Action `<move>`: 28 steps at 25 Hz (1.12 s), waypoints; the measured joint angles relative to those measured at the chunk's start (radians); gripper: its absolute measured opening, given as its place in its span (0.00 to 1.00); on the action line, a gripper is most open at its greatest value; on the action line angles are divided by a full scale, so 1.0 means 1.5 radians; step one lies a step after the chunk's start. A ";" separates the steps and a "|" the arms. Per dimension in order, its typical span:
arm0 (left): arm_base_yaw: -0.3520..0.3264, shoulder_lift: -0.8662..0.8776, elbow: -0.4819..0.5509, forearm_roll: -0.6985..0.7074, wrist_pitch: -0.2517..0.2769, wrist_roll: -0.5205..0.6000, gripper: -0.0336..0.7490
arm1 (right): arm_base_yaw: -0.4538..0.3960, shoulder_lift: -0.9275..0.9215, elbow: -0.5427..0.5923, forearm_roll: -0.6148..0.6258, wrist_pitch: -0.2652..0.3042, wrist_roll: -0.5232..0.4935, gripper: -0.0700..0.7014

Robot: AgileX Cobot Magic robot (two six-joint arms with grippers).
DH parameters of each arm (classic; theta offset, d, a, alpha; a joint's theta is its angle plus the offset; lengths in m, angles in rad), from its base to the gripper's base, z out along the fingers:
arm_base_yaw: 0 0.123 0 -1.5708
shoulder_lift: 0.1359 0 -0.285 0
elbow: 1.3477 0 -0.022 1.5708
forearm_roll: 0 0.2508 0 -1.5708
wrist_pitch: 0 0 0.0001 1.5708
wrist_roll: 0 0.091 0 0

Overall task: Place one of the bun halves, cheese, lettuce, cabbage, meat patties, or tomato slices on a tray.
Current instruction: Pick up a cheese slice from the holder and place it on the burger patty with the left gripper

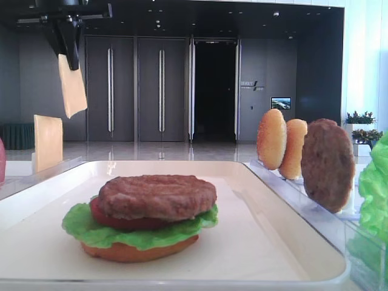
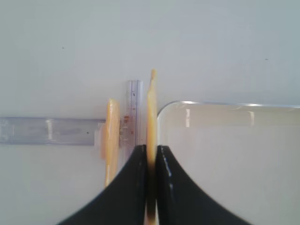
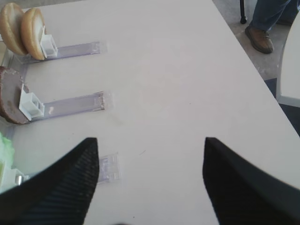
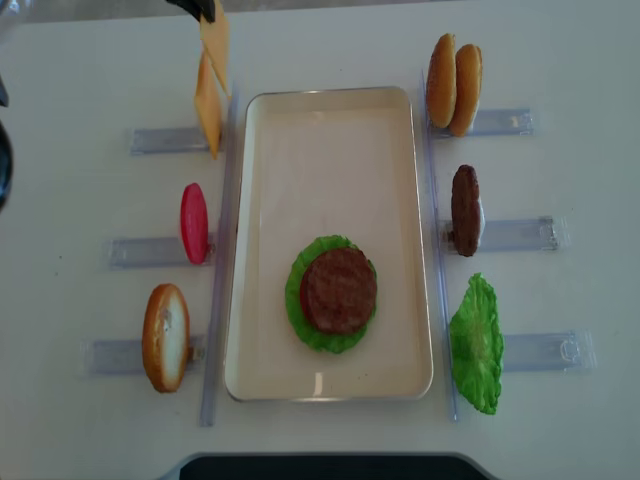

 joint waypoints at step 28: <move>0.000 -0.468 0.469 -0.060 0.004 0.015 0.07 | 0.000 0.000 0.000 0.000 0.000 0.000 0.71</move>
